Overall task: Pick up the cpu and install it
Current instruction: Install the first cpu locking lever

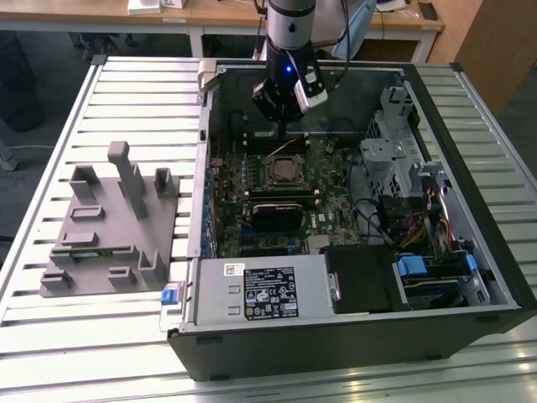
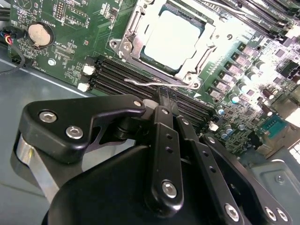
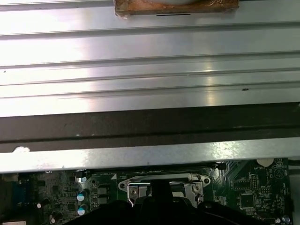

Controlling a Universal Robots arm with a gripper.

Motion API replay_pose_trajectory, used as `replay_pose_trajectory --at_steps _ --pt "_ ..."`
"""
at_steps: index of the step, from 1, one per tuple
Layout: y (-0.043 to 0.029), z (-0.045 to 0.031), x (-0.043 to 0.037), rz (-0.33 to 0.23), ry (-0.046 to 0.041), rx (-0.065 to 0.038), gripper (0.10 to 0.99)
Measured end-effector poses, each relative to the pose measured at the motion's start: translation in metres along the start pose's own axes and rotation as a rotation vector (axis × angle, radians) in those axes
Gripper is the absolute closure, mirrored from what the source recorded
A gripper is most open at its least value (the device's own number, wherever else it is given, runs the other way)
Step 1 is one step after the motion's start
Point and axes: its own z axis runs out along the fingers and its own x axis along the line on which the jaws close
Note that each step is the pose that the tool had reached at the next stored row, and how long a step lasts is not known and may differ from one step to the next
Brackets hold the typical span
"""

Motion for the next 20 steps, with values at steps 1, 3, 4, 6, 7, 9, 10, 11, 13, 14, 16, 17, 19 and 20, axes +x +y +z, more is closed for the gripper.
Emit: replay_pose_trajectory --at_steps 1,3,4,6,7,9,10,11,13,14,16,17,19,20 --pt "0.0 0.0001 0.0 -0.003 0.0003 0.0 0.98" --pt "0.0 0.0005 -0.0003 -0.011 0.0006 0.0 0.98" --pt "0.0001 0.0007 -0.0004 -0.012 0.0006 0.0 0.98" --pt "0.0004 0.0011 -0.0007 -0.011 0.0005 -0.001 0.98" --pt "0.0006 0.0013 -0.0008 -0.012 0.0007 0.0 0.98" --pt "0.0018 0.0019 -0.0015 -0.012 0.0007 0.0 0.98" --pt "0.0023 0.0021 -0.0017 -0.012 0.0007 0.0 0.98" --pt "0.0026 0.0023 -0.0021 -0.012 0.0007 0.0 0.98" --pt "0.0034 0.0029 -0.003 -0.012 0.0007 0.0 0.98" --pt "0.0037 0.0033 -0.0034 -0.012 0.0007 0.0 0.98" --pt "0.0041 0.0041 -0.0039 -0.012 0.0006 -0.001 0.98" --pt "0.0043 0.0046 -0.0041 -0.012 0.0007 0.0 0.98" --pt "0.0046 0.0057 -0.0044 -0.012 0.0007 0.0 0.98" --pt "0.0048 0.0063 -0.0045 -0.012 0.0008 0.0 0.98"
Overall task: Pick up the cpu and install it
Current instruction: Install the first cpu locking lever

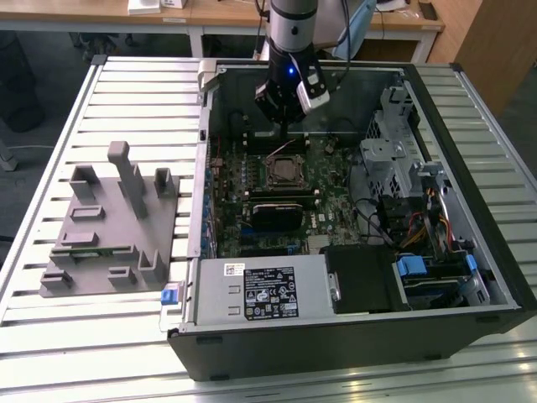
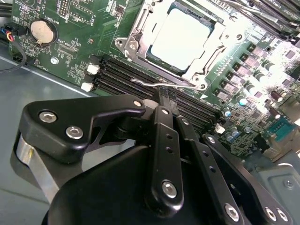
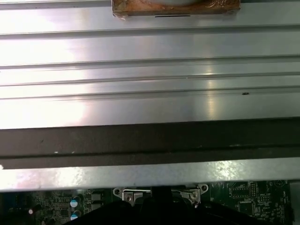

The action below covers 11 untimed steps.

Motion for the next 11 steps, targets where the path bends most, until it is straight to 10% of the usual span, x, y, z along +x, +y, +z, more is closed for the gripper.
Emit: replay_pose_trajectory --at_steps 11 --pt "0.0009 0.0041 -0.0009 0.0 0.0009 0.0 0.98"
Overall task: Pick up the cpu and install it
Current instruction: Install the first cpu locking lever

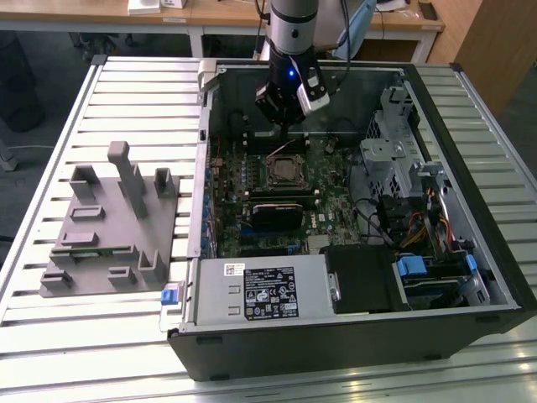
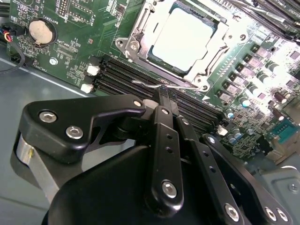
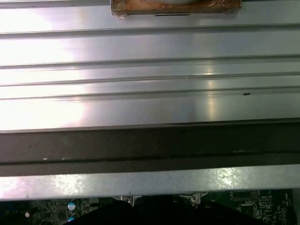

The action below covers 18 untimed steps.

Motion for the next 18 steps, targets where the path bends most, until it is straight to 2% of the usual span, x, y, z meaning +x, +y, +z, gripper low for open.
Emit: replay_pose_trajectory --at_steps 18 --pt "0.0016 0.0054 -0.0044 0.0 0.0007 0.0 0.98"
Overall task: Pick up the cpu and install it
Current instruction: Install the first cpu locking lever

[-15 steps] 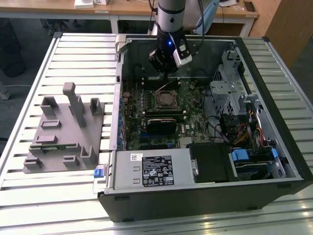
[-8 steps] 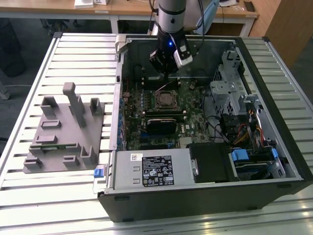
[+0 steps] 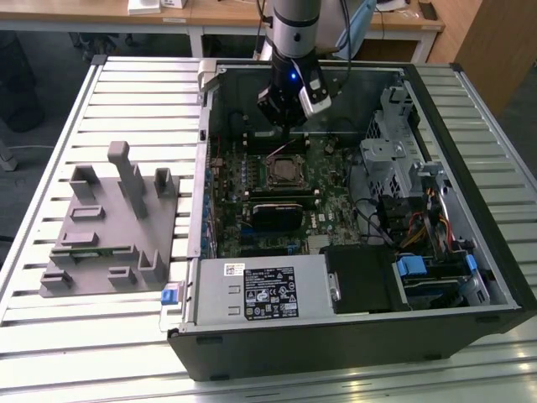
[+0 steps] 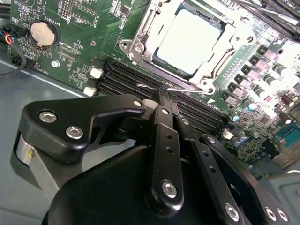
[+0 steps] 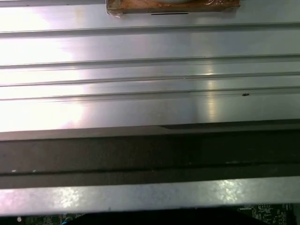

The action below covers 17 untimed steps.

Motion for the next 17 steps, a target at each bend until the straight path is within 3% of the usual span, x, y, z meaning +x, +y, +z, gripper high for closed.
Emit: replay_pose_trajectory --at_steps 17 --pt "0.0001 0.0035 -0.0057 0.0 0.0022 0.004 0.98"
